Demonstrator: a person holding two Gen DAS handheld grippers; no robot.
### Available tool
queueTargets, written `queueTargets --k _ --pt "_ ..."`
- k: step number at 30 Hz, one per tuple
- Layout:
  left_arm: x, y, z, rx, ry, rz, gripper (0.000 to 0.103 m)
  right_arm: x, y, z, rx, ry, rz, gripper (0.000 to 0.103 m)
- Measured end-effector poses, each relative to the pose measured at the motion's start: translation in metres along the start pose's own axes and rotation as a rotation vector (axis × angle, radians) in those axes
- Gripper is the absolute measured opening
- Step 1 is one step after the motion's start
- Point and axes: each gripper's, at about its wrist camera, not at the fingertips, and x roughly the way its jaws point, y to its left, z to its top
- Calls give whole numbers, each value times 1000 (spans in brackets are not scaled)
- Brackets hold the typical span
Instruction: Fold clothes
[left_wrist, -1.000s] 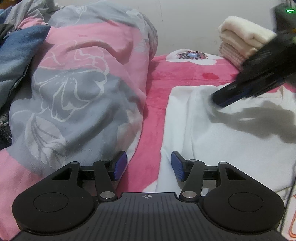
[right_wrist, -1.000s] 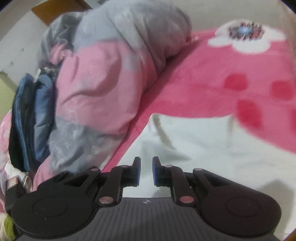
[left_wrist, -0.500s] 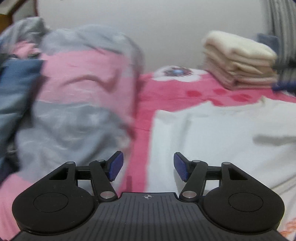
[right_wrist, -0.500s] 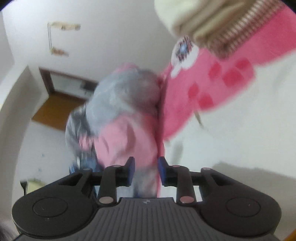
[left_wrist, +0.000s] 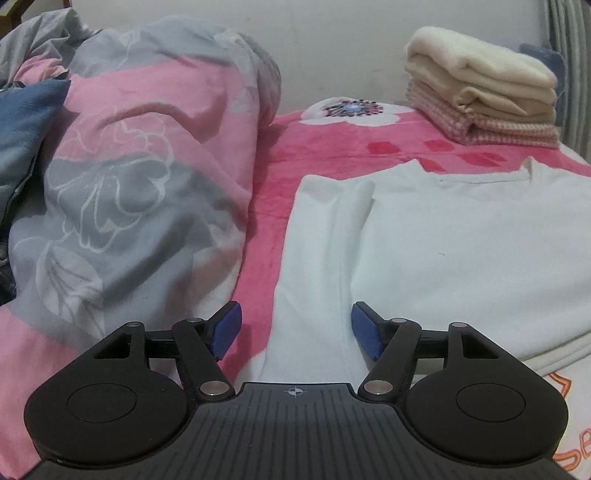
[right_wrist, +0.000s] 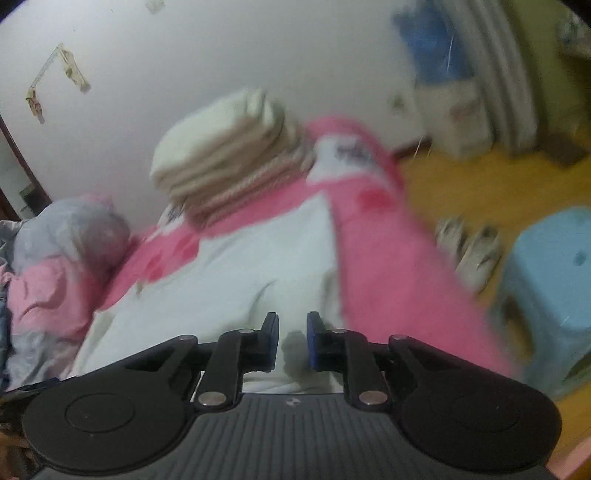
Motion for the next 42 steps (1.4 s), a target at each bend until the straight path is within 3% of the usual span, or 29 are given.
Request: queueTargets --k 3,6,8,10,12,18,21,25,29,34,38,42 --pt "-2 -6 1 4 -2 32 67 0 20 -3 -90 -26 43 18" --pt "-4 -10 1 7 -6 51 67 16 54 -11 -300 5 56 18" --pt "-5 -11 1 -4 -1 64 67 28 64 -14 -367 42 34 21" --pt "-8 -8 4 -46 -7 69 67 42 52 -16 -317 102 0 20" --pt "-10 -5 11 -74 -29 64 67 45 37 -14 -219 101 47 20" --pt "19 -13 49 -21 -51 89 67 42 45 -23 -293 87 14 21" --pt "48 -8 61 -36 -7 121 61 40 43 -24 -285 82 17 21" --pt "46 0 64 -87 -15 27 59 39 39 -24 -278 76 25 21" --pt "29 -1 56 -50 -67 -33 59 39 38 -26 -271 65 33 21" --pt "45 -9 47 22 -6 5 53 39 36 -28 -267 55 41 21" --pt "58 -7 47 27 26 -20 54 38 36 -29 -263 52 45 21" --pt "63 -11 50 100 -25 63 56 39 35 -30 -258 46 52 21"
